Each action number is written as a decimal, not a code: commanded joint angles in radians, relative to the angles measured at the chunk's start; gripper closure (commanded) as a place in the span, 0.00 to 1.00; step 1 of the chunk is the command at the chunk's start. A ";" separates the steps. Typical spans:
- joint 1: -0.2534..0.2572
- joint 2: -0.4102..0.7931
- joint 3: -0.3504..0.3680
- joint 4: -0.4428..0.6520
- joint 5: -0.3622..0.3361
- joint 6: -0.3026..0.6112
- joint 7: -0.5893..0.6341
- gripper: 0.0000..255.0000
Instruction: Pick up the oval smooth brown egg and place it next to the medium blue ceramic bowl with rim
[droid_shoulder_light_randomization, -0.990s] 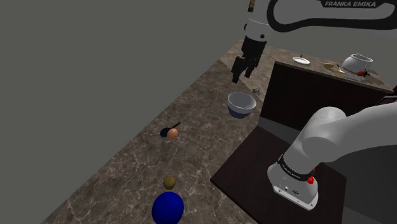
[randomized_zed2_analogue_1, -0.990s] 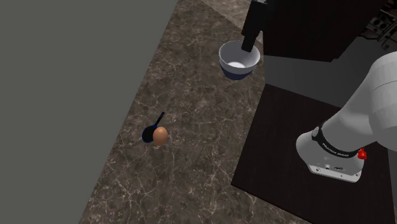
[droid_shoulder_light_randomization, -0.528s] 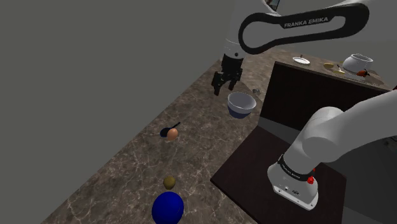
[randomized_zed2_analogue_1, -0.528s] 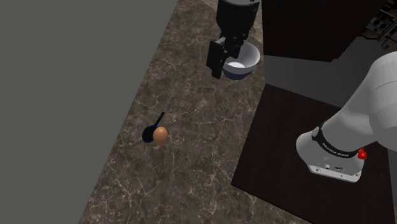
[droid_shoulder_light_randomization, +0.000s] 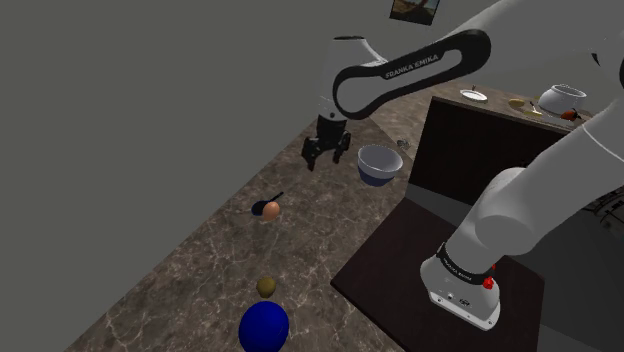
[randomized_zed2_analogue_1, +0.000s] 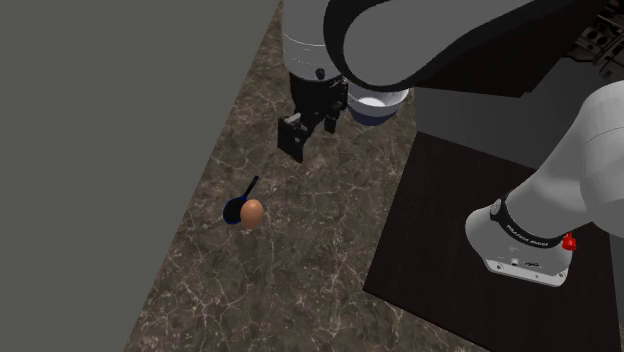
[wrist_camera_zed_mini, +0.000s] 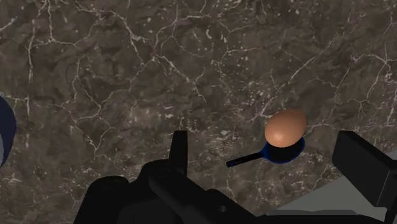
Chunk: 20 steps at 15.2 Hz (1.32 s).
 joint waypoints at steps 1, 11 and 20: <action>0.003 0.073 0.019 0.026 -0.001 0.044 0.046 0.00; 0.035 0.481 0.046 0.227 -0.063 0.223 0.252 0.00; 0.092 0.779 0.016 0.446 -0.098 0.285 0.369 0.00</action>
